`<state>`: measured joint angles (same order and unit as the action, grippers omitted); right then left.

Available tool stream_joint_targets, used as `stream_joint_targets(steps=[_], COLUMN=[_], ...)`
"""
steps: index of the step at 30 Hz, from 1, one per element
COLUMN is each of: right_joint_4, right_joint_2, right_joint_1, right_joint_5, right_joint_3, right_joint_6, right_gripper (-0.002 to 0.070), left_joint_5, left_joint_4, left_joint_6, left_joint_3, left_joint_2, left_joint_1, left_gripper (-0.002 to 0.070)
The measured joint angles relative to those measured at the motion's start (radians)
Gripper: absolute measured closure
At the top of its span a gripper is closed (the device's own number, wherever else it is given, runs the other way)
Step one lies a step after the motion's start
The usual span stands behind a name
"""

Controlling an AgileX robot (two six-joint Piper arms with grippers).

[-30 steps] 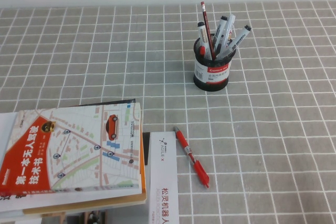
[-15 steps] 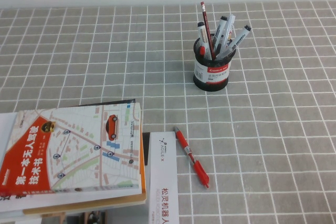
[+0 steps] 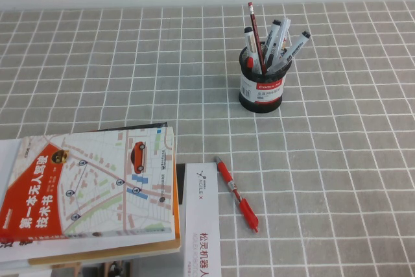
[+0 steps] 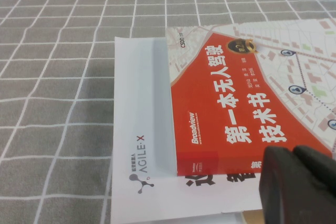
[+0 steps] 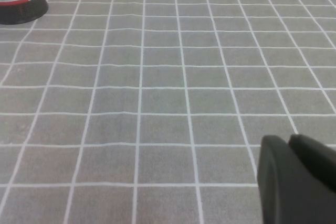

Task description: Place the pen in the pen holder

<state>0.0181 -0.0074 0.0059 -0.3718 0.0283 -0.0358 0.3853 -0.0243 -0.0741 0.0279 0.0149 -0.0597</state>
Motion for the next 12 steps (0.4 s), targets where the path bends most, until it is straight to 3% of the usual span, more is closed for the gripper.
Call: stream_joint_targets(steps=[12], right_joint_4=[-0.002], right_joint_2=[0.0], right_joint_1=[0.017], right_joint_5=[0.0], right_joint_3=[0.0], right_joint_6=[0.0], right_gripper=[0.0689], left_joint_5=[0.0], left_joint_4=[0.0], left_joint_6=[0.0], left_joint_3=[0.0], left_joint_2=[0.0], left_joint_1=[0.0], left_gripper=[0.0678])
